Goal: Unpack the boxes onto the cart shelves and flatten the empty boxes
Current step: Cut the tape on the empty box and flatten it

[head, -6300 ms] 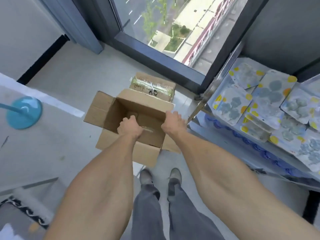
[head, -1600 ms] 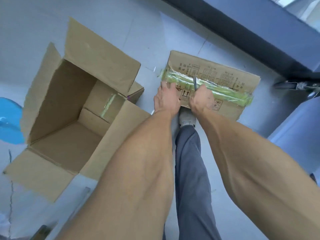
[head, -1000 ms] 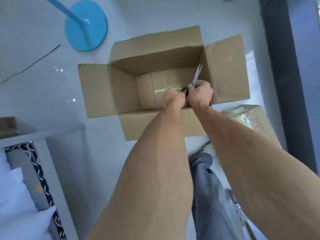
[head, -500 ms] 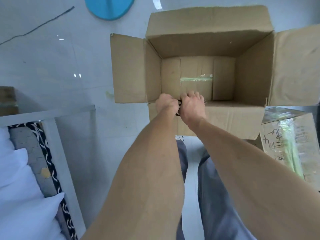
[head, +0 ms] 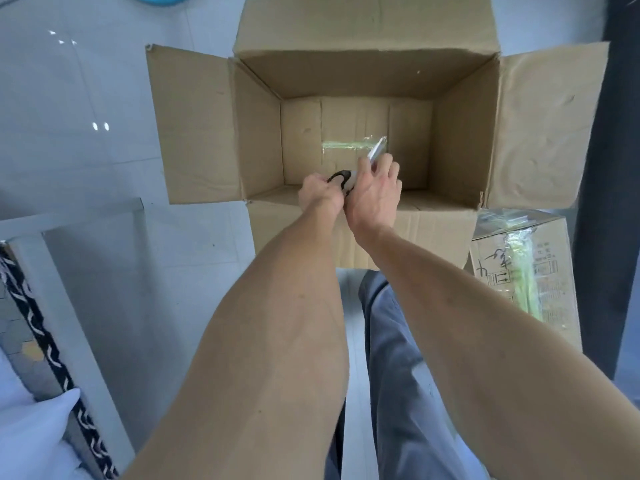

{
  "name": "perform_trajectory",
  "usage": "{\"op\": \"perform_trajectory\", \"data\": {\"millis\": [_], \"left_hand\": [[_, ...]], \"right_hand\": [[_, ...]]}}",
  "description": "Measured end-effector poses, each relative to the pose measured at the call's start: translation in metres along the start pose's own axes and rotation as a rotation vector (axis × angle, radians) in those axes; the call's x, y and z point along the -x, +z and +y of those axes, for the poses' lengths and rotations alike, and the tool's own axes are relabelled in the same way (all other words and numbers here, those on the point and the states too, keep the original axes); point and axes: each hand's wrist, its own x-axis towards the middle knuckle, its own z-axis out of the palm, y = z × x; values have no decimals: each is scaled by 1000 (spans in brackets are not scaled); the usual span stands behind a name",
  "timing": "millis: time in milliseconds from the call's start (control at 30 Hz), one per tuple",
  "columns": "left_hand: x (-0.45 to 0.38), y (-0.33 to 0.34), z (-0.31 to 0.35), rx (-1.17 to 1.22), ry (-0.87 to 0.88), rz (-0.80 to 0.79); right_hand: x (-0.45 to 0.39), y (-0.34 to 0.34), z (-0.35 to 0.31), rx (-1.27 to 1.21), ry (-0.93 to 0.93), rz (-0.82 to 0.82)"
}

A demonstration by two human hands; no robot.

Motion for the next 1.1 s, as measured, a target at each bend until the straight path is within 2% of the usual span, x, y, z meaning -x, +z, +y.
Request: {"op": "perform_trajectory", "data": {"millis": [67, 167, 333, 500, 600, 667, 767, 833, 967, 1033, 1100], "left_hand": [[-1, 6, 3, 31, -42, 16], [3, 10, 5, -22, -10, 10], [1, 16, -3, -30, 66, -172], [-4, 12, -11, 105, 61, -328], [-4, 13, -10, 100, 84, -371], [-3, 9, -12, 34, 130, -226], [-5, -9, -26, -172, 130, 172], [-10, -23, -43, -322, 77, 305], [-21, -49, -79, -472, -94, 356], [-25, -56, -93, -466, -185, 341], [-26, -60, -104, -465, -221, 314]], "right_hand": [[-8, -6, 1, -262, 225, -9], [-19, -8, 9, -538, 501, -165], [-26, -1, 33, -627, 560, -342], [-35, 3, 42, -747, 545, -463], [-43, 6, 38, -781, 541, -469], [-46, 7, 33, -606, 513, -438], [-38, 8, 28, -255, 402, -344], [-26, 10, 29, -136, 312, -326], [-3, 22, 31, 47, -88, -494], [3, 30, 31, 114, -180, -461], [5, 38, 29, 215, -194, -404]]}}
